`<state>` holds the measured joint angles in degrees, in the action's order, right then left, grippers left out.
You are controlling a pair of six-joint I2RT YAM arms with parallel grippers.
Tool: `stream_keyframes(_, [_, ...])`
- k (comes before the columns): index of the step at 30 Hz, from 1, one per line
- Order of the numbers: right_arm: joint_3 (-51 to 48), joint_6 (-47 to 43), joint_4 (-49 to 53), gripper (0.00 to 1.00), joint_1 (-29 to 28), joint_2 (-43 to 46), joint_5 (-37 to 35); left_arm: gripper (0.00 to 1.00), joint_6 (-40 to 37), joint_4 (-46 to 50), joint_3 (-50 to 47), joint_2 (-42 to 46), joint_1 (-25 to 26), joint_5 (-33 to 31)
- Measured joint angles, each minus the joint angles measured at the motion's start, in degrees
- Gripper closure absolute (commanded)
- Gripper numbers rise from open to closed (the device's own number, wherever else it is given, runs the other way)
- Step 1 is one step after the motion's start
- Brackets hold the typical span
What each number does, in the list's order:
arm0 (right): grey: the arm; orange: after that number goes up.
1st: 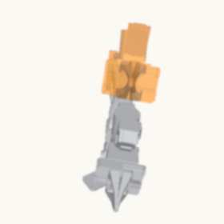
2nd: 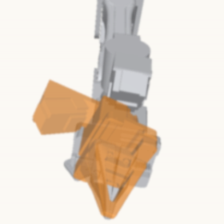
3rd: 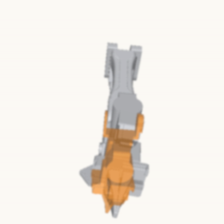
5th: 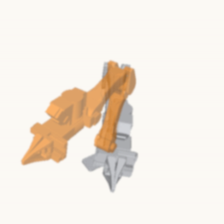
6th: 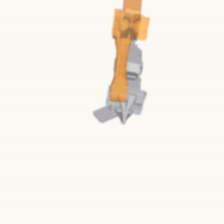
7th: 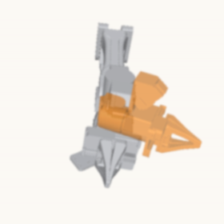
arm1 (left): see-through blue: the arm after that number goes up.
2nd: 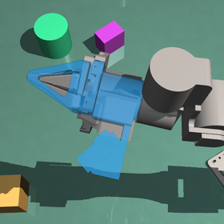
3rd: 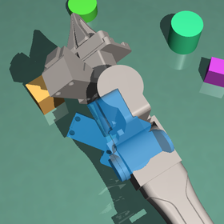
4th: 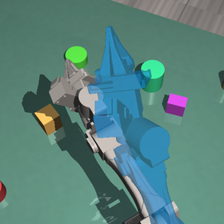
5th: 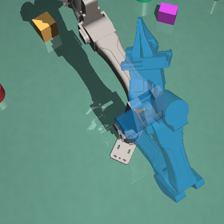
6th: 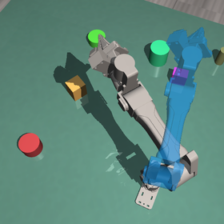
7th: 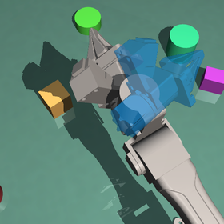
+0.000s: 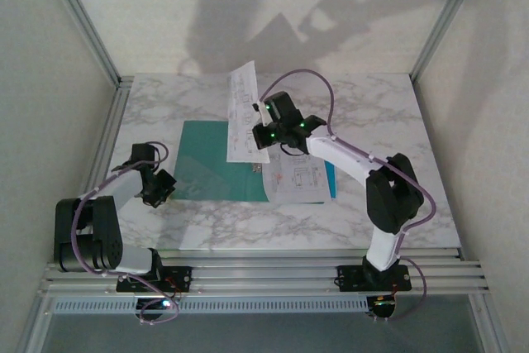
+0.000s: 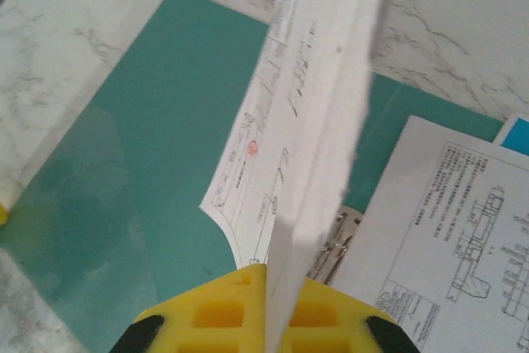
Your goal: Put the files into the folder
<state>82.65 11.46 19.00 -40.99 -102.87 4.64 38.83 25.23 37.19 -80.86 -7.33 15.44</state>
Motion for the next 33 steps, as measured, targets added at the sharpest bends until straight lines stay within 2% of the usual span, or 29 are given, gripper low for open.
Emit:
stream_keyframes(11, [-3.17, -1.51, -0.42, 1.00, -4.35, 1.38, 0.07, 1.00, -0.02, -0.59, -0.04, -0.15, -0.02, 0.81])
stream_keyframes(20, [-4.46, -1.68, -1.09, 1.00, -4.66, 1.38, 1.90, 1.00, -0.02, -1.01, -0.24, -0.13, -0.02, 1.20])
stream_keyframes(27, [-6.14, 0.20, -3.45, 1.00, -3.72, 1.38, 7.82, 1.00, -0.02, -1.18, -0.39, -0.07, -0.02, 1.29])
stream_keyframes(33, [-9.18, 4.04, -7.26, 1.00, 1.03, 0.59, 16.35, 1.00, -0.02, -1.57, -0.79, 0.26, -0.02, 1.31])
